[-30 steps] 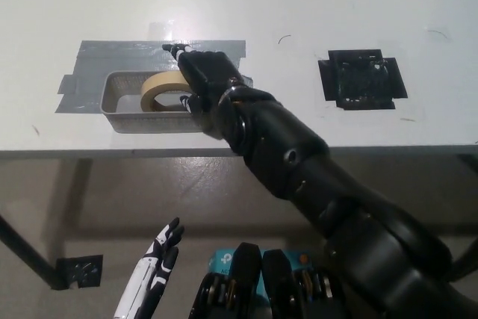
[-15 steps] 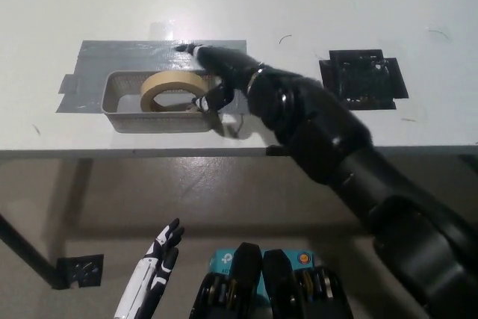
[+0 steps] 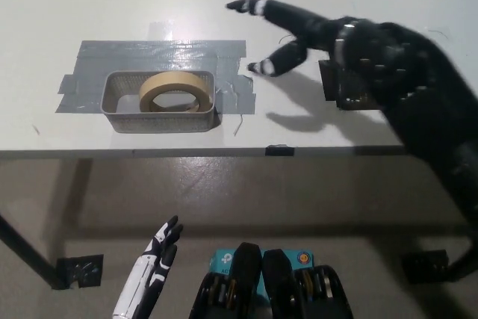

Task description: The robot picks the tape placed on the black area with right hand and places it in the small grey container.

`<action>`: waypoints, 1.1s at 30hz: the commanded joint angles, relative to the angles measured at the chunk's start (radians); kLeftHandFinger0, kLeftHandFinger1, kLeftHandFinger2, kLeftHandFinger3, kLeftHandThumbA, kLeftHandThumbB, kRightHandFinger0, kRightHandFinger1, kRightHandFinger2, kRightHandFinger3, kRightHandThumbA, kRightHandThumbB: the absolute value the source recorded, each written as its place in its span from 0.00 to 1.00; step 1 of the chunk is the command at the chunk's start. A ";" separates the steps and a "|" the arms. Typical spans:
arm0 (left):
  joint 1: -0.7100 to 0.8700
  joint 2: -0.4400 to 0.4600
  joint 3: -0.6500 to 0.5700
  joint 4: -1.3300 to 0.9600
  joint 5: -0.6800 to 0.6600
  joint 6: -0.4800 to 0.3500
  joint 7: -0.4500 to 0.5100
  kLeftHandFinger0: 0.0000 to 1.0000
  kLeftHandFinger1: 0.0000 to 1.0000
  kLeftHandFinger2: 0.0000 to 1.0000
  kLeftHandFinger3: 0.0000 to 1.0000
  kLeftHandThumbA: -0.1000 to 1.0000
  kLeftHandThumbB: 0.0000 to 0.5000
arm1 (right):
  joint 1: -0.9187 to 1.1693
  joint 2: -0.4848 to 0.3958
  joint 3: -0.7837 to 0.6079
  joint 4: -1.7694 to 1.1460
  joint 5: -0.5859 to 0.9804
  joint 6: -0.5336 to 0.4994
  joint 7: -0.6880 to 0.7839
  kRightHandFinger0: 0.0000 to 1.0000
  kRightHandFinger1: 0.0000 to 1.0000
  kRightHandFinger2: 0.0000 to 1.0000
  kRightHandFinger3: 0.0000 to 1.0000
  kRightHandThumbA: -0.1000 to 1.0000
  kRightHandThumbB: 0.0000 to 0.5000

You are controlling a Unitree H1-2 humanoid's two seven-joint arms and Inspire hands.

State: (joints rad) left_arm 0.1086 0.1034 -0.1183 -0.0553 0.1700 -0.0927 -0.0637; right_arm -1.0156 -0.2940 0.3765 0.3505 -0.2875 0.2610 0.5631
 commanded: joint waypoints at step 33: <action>-0.084 0.016 0.087 0.031 -0.082 -0.045 -0.007 1.00 1.00 1.00 1.00 1.00 0.28 | 1.020 0.251 -0.455 -0.394 0.364 -0.335 -0.207 1.00 1.00 1.00 1.00 1.00 0.26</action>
State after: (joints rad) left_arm 0.0440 0.1076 -0.0387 -0.0178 0.1112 -0.1036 -0.0646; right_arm 0.0197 -0.0425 -0.0838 -0.0639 0.0700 0.0612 0.3996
